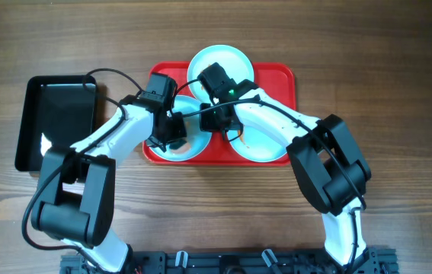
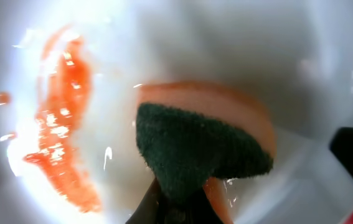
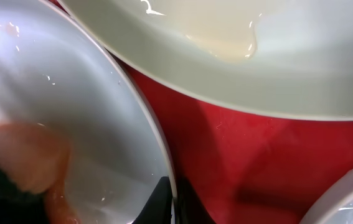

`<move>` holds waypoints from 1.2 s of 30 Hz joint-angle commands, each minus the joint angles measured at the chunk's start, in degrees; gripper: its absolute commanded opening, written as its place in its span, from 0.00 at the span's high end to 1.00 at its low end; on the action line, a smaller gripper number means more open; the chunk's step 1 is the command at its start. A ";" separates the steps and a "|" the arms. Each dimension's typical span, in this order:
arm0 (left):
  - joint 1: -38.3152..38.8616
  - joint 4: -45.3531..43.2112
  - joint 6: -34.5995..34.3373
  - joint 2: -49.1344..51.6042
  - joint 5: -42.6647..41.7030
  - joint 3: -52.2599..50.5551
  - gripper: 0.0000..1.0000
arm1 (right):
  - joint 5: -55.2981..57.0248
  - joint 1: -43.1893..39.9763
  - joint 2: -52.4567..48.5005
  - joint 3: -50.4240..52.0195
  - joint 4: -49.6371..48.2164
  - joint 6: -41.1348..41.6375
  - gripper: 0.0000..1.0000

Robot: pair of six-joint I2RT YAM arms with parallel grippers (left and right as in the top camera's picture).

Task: Clean dirty plates on tray and stack at the side
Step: 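Move the sponge with the left gripper onto the left plate, then scrub the sauce smear on the left plate with the held sponge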

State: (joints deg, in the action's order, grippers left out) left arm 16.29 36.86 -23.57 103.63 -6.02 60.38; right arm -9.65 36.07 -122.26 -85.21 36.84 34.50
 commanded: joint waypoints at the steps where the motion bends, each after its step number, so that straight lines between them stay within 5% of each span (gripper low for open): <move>1: -0.81 3.23 -2.25 2.14 16.68 -2.80 0.96 | 1.14 0.09 -1.20 1.36 0.24 0.02 0.96; 6: -1.29 5.64 -5.88 2.01 24.81 -2.73 0.96 | 1.14 0.09 -1.20 1.36 0.22 0.02 0.95; 19: -4.24 7.26 -6.73 0.35 24.65 0.92 0.96 | 2.05 0.09 -1.20 1.36 0.24 0.09 0.96; 29: -4.20 6.91 -6.67 -4.79 17.99 2.34 0.96 | 2.03 0.09 -1.20 1.36 0.22 0.11 0.96; 36: -3.80 3.32 -2.34 -5.51 4.87 2.32 0.96 | 2.01 0.09 -1.20 1.36 0.20 0.11 0.96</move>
State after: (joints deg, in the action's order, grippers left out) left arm 12.62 41.95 -28.73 99.63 6.98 61.84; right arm -10.96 36.45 -122.26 -85.14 36.69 34.52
